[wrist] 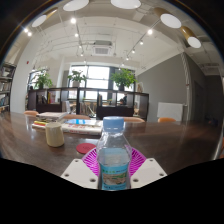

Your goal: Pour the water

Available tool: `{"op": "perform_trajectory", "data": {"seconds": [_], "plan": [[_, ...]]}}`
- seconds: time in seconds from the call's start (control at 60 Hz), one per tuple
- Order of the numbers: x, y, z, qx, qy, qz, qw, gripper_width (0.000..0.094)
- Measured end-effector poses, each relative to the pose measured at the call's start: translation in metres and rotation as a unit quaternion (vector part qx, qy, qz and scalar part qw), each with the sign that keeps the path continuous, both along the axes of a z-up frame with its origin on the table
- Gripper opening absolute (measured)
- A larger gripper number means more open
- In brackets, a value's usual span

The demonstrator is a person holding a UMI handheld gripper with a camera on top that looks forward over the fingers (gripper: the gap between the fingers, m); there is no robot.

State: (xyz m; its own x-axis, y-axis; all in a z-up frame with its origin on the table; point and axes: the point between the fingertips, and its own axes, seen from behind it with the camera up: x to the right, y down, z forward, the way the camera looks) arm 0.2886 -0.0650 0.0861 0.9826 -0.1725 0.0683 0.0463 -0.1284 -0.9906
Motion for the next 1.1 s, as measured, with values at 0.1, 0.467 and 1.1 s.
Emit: {"op": "perform_trajectory", "data": {"seconds": [0.1,0.467,1.1], "plan": [[0.001,0.004,0.004,-0.010,-0.020,-0.007,1.000,0.0317],[-0.058,0.119,0.085,-0.038,-0.411,0.015,0.911,0.0318],[-0.176,0.220,0.074,-0.010,-0.898,0.078,0.432,0.0330]]}}
